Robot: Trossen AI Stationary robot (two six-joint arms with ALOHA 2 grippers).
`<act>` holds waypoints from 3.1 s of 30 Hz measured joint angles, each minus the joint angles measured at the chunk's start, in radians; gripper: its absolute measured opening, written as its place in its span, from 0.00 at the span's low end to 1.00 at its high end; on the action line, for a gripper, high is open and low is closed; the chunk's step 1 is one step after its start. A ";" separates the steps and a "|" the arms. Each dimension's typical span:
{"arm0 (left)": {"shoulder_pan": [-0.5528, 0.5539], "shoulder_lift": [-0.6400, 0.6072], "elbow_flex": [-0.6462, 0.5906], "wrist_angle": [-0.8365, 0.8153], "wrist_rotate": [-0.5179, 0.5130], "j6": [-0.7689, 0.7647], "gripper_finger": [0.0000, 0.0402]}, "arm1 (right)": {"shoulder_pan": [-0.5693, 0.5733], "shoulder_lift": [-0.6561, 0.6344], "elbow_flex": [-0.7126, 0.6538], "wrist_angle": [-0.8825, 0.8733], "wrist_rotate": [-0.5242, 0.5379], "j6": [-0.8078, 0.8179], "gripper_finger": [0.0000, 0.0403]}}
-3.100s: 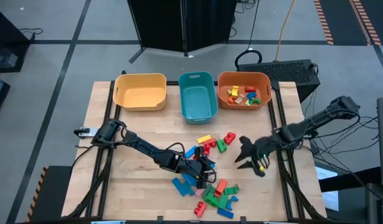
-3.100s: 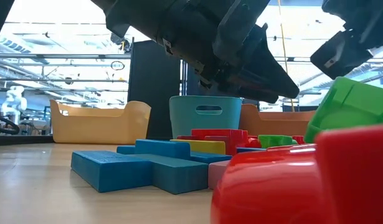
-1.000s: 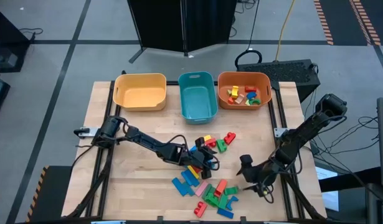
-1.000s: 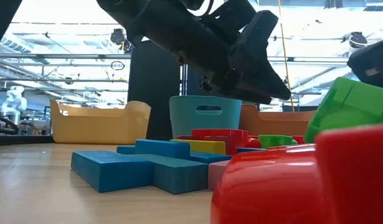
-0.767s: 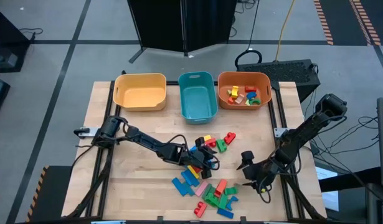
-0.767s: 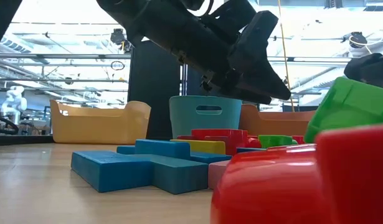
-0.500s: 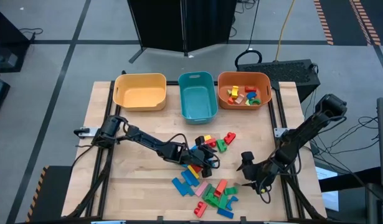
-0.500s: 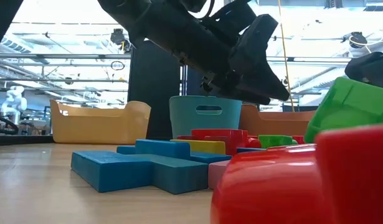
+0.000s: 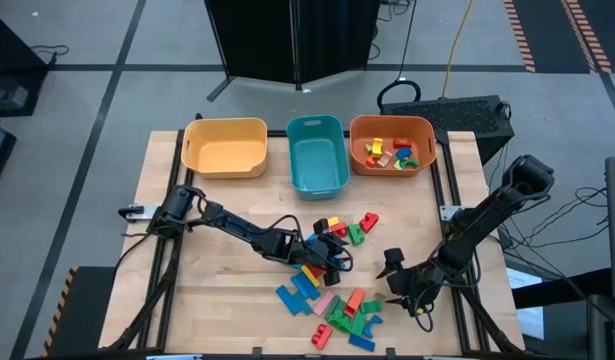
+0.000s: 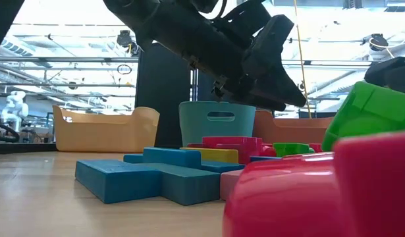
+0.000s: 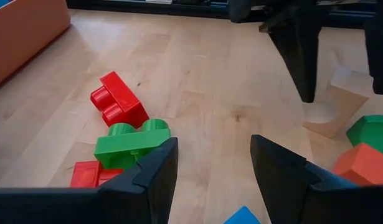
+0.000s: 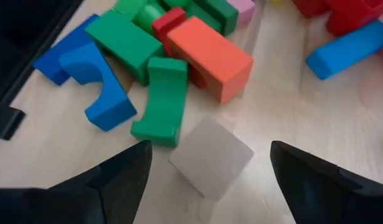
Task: Sort blocks by size
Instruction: Put the light brown arch block into the orange bin
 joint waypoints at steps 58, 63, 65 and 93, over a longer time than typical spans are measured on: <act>-0.012 0.000 0.000 -0.008 0.000 0.000 0.48 | -0.072 0.127 0.001 0.200 0.061 0.316 0.92; -0.013 0.000 0.000 -0.008 0.000 0.000 0.48 | -0.077 0.171 0.001 0.197 0.197 0.374 0.93; -0.013 0.000 0.000 -0.008 0.000 0.000 0.48 | -0.078 0.172 0.001 0.174 0.208 0.393 0.93; -0.013 0.000 0.000 -0.019 0.000 0.002 0.48 | -0.104 0.137 0.001 0.150 0.324 0.339 0.29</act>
